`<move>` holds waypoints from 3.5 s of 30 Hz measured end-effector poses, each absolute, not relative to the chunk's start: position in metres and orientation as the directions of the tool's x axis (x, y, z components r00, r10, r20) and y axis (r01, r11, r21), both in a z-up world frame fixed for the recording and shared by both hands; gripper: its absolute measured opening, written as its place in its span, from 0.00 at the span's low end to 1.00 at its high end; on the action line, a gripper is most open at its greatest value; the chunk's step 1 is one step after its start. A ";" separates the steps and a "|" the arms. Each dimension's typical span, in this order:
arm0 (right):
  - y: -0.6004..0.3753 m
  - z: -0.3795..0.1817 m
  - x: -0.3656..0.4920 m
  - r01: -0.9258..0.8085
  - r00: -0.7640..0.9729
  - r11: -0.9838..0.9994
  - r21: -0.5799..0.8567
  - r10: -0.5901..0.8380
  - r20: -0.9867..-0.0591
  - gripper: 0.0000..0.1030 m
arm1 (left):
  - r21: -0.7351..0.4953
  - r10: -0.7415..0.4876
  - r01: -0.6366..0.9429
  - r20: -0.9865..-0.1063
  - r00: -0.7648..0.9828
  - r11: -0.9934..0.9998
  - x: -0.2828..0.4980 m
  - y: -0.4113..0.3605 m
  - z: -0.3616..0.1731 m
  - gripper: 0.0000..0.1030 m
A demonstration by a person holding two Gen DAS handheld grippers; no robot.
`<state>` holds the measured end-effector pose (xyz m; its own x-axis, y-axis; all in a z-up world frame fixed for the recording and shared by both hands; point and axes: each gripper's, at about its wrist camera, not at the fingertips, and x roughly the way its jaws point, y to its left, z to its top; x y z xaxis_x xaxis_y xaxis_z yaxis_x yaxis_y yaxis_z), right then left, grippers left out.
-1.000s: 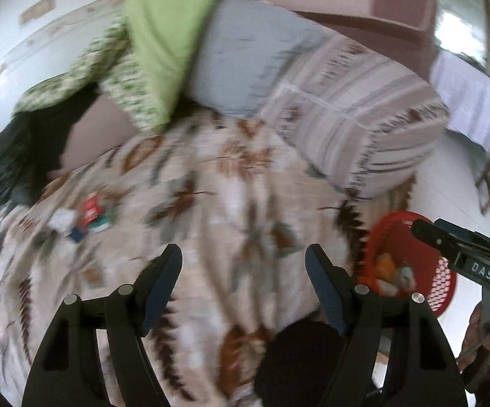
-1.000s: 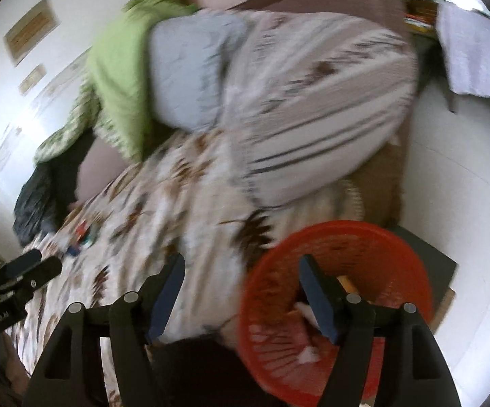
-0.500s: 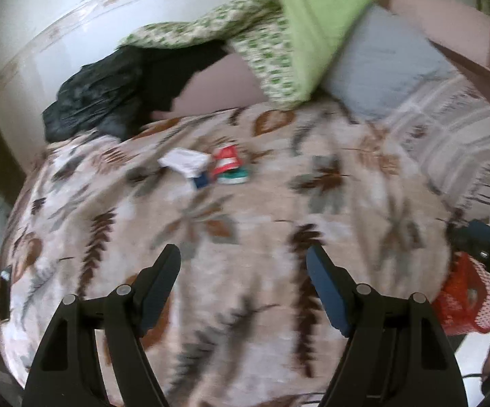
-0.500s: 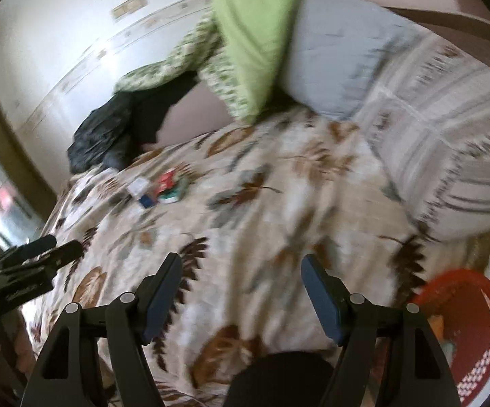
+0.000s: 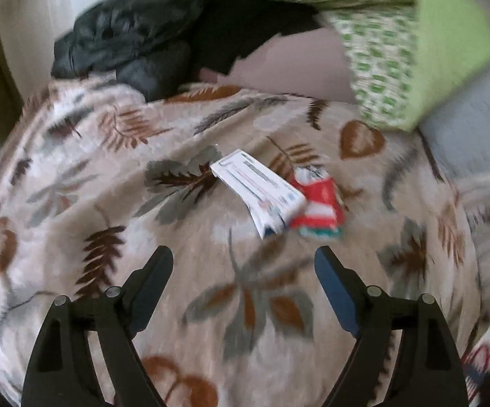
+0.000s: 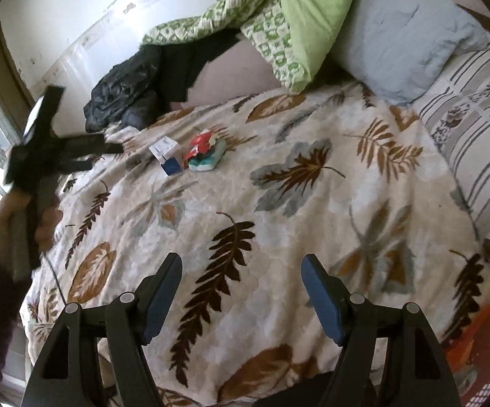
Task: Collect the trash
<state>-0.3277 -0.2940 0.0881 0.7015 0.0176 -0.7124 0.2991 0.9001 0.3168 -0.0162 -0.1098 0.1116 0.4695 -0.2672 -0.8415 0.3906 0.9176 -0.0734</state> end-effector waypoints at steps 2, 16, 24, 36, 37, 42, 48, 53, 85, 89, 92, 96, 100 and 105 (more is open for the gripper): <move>-0.297 0.082 -0.321 0.302 0.693 0.897 0.322 0.025 -0.720 0.74 | -0.106 -0.268 0.358 -0.856 0.442 0.928 0.013 -0.118 0.098 0.82; -0.319 0.033 -0.296 0.355 0.620 0.872 0.336 0.049 -0.783 0.74 | -0.187 -0.300 0.357 -0.907 0.295 0.915 0.091 -0.162 0.026 0.45; -0.313 0.034 -0.289 0.331 0.622 0.882 0.335 0.063 -0.781 0.74 | -0.037 -0.257 0.449 -0.860 0.441 0.893 0.033 -0.142 0.061 0.45; -0.284 0.041 -0.272 0.270 0.627 0.880 0.390 0.146 -0.765 0.74 | -0.183 -0.408 0.508 -0.832 0.376 0.841 -0.060 -0.085 0.077 0.85; -0.282 0.042 -0.272 0.267 0.627 0.878 0.397 0.154 -0.763 0.74 | -0.202 -0.419 0.504 -0.831 0.366 0.840 -0.060 -0.080 0.075 0.85; -0.271 0.051 -0.266 0.236 0.624 0.891 0.387 0.167 -0.763 0.74 | -0.189 -0.385 0.448 -0.831 0.402 0.874 -0.065 -0.049 0.075 0.85; -0.240 0.059 -0.207 0.089 0.605 0.917 0.390 0.261 -0.752 0.77 | -0.133 -0.313 0.379 -0.826 0.468 0.916 -0.072 -0.006 0.071 0.85; -0.212 0.052 -0.130 0.001 0.574 0.941 0.338 0.276 -0.771 0.82 | -0.116 -0.282 0.343 -0.827 0.487 0.932 -0.073 0.021 0.065 0.85; -0.294 0.029 -0.217 0.237 0.587 0.845 0.479 0.268 -0.764 0.54 | -0.004 -0.240 0.498 -0.880 0.411 0.867 -0.060 -0.089 0.019 0.32; -0.293 0.035 -0.238 0.253 0.617 0.836 0.488 0.249 -0.747 0.54 | 0.033 -0.216 0.460 -0.852 0.476 0.887 -0.083 -0.076 0.047 0.32; -0.291 0.044 -0.253 0.251 0.640 0.831 0.496 0.242 -0.729 0.54 | 0.079 -0.184 0.436 -0.830 0.527 0.896 -0.105 -0.070 0.070 0.32; -0.286 0.058 -0.270 0.243 0.666 0.822 0.515 0.245 -0.705 0.54 | 0.088 -0.193 0.429 -0.800 0.568 0.899 -0.136 -0.064 0.099 0.32; -0.283 0.075 -0.294 0.235 0.697 0.818 0.525 0.235 -0.678 0.54 | 0.064 -0.231 0.438 -0.777 0.585 0.897 -0.171 -0.062 0.122 0.32; -0.282 0.088 -0.317 0.236 0.728 0.784 0.574 0.249 -0.639 0.54 | 0.079 -0.235 0.447 -0.763 0.602 0.891 -0.208 -0.065 0.137 0.32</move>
